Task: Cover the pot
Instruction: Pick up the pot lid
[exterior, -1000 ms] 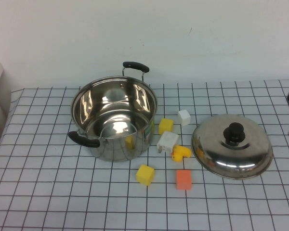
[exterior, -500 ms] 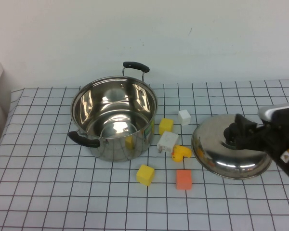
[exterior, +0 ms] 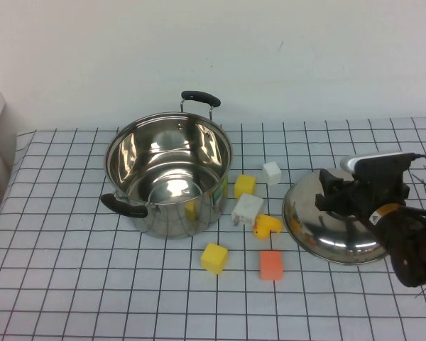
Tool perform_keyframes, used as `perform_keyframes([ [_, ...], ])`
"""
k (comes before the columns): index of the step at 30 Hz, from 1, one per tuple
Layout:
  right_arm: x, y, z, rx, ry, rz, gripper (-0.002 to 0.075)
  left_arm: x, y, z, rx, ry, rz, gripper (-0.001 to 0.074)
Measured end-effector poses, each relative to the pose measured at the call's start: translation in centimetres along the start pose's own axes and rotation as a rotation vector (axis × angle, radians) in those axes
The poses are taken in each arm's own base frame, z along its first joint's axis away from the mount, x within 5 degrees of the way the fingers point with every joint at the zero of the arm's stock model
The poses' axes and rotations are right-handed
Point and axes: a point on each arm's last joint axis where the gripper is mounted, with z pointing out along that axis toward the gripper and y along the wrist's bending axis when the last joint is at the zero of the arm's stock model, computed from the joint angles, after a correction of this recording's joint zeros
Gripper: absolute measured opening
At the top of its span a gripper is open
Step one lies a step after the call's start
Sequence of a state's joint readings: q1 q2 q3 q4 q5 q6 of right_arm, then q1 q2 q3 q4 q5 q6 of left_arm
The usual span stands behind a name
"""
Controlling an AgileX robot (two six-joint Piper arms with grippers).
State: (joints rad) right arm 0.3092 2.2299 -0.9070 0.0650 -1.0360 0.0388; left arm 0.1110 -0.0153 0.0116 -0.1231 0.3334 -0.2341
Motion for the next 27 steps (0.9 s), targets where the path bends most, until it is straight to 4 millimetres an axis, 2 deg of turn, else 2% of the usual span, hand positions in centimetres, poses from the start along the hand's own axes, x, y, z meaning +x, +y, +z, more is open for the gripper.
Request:
perform_keyframes([
  [5,1.7,-0.7,0.4,0.068,0.042,0.04,0.0501,0.0,0.0,0.0,0.0,0.0,0.0,-0.0003],
  [16,4.1,-1.1,0.6,0.083,0.115,0.041,0.0501,0.0,0.0,0.0,0.0,0.0,0.0,-0.0003],
  [21,4.5,-1.4,1.1,0.102,0.098,0.049,0.0495,0.0,0.0,0.0,0.0,0.0,0.005,-0.0003],
  [27,4.7,-1.4,1.7,0.101,0.073,0.034,0.0444,0.0,0.0,0.0,0.0,0.0,0.005,-0.0003],
])
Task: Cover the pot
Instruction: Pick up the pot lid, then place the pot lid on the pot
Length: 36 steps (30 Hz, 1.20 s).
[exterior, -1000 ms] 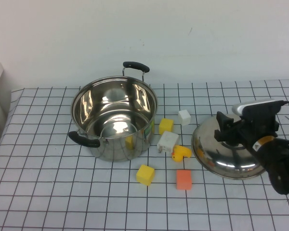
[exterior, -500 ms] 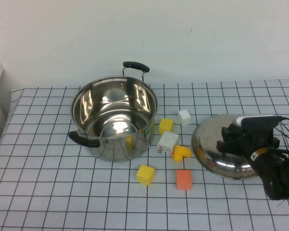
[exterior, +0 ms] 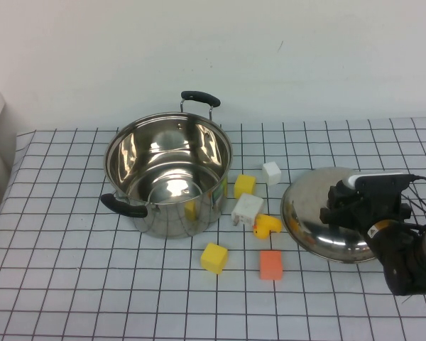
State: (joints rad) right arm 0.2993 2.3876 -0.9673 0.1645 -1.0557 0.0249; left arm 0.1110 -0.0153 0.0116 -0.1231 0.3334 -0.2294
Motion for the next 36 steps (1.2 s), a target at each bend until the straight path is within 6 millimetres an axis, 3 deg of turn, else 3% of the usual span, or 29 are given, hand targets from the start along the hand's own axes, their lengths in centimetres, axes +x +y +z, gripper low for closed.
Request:
perform_keyframes([
  [4,-0.2,0.0,0.1,-0.001,-0.02,-0.005,0.0441,0.0,0.0,0.0,0.0,0.0,0.0,-0.0003],
  [5,-0.2,0.0,0.0,0.0,-0.031,-0.01,0.0421,0.0,0.0,0.0,0.0,0.0,0.0,-0.0003],
  [6,-0.2,0.0,-0.1,0.0,-0.04,-0.014,0.0346,0.0,0.0,0.0,0.0,0.0,0.0,-0.0003],
  [12,-2.7,-0.2,-3.3,0.003,-0.044,-0.065,0.0353,0.0,0.0,0.0,0.0,0.0,0.0,-0.0003],
  [19,-10.1,0.0,-9.0,-0.011,-0.029,-0.111,0.0353,0.0,0.0,0.0,0.0,0.0,0.0,-0.0003],
  [26,-18.7,1.7,-14.9,-0.156,-0.013,-0.16,0.0353,0.0,0.0,0.0,0.0,0.0,0.0,-0.0003],
  [31,-23.4,5.1,-16.7,-0.264,-0.062,-0.208,0.0353,0.0,0.0,0.0,0.0,0.0,0.0,-0.0003],
  [36,-25.6,9.6,-15.4,-0.374,-0.127,-0.223,0.0353,0.0,0.0,0.0,0.0,0.0,0.0,-0.0003],
])
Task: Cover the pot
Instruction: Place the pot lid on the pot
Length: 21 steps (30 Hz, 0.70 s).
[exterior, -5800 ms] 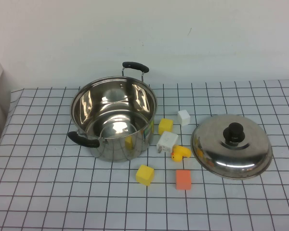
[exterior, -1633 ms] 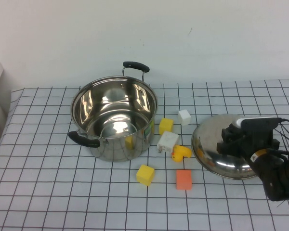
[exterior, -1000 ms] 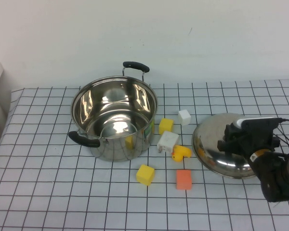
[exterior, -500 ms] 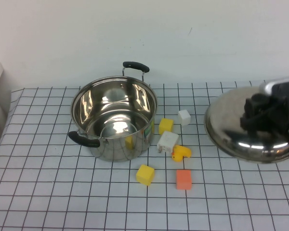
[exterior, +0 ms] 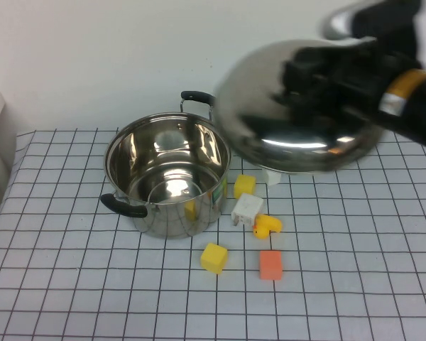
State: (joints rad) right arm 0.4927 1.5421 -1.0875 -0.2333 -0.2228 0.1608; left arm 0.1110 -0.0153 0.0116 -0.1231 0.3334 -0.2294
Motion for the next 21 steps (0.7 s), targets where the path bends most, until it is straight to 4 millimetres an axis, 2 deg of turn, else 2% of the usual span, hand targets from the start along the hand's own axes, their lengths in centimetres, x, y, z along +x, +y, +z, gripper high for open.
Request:
perform_keyframes([
  [3,-0.8,1.8,3.5,-0.048,-0.021,-0.012,0.0353,0.0,0.0,0.0,0.0,0.0,0.0,-0.0003],
  [7,-0.2,3.6,8.4,-0.087,-0.018,-0.007,0.0353,0.0,0.0,0.0,0.0,0.0,-0.005,-0.0003],
  [12,1.7,5.6,13.7,-0.119,0.003,0.013,0.0353,0.0,0.0,0.0,0.0,0.0,-0.005,-0.0003],
  [15,3.1,6.9,16.2,-0.131,0.032,0.01,0.0353,0.0,0.0,0.0,0.0,0.0,-0.005,-0.0003],
  [21,5.0,8.6,19.1,-0.146,0.074,0.037,0.0353,0.0,0.0,0.0,0.0,0.0,-0.005,-0.0003],
])
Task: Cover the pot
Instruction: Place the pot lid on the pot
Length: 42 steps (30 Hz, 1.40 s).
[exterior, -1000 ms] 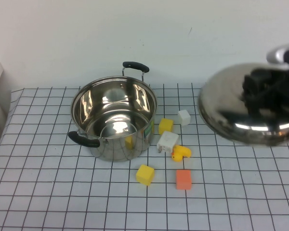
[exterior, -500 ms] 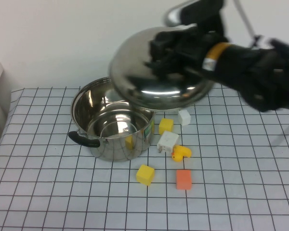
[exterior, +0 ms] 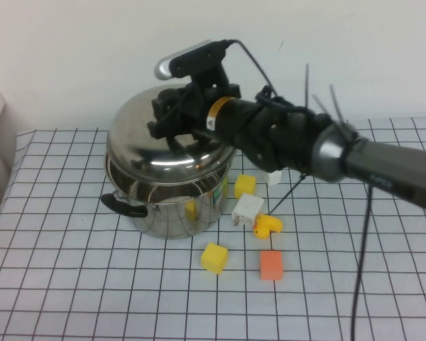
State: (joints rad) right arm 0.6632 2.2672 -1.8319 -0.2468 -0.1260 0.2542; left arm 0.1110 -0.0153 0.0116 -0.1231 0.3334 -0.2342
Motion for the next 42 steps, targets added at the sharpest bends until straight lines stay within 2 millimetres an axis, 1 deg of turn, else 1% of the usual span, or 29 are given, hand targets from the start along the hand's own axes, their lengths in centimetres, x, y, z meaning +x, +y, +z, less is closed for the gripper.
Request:
perform_keyframes([
  [6,1.2,0.7,1.8,-0.011,0.008,0.004,0.0353,0.0,0.0,0.0,0.0,0.0,0.0,-0.0003],
  [11,2.3,0.7,2.7,-0.011,0.019,0.004,0.0353,0.0,0.0,0.0,0.0,0.0,0.0,-0.0003],
  [15,3.6,0.7,3.3,-0.013,0.035,0.003,0.0353,0.0,0.0,0.0,0.0,0.0,0.0,-0.0003],
  [18,4.3,0.7,3.7,-0.018,0.033,-0.001,0.0353,0.0,0.0,0.0,0.0,0.0,0.0,-0.0003],
  [26,4.8,0.8,4.5,-0.036,-0.027,-0.029,0.0353,0.0,0.0,0.0,0.0,0.0,0.0,-0.0003],
  [32,4.9,0.8,4.9,-0.031,-0.02,-0.068,0.0353,0.0,0.0,0.0,0.0,0.0,0.0,-0.0003],
  [38,4.9,-0.3,4.9,-0.006,0.005,-0.074,0.0353,0.0,0.0,0.0,0.0,0.0,0.005,-0.0003],
  [42,4.9,-0.4,4.8,-0.003,0.012,-0.068,0.0353,0.0,0.0,0.0,0.0,0.0,0.005,-0.0003],
])
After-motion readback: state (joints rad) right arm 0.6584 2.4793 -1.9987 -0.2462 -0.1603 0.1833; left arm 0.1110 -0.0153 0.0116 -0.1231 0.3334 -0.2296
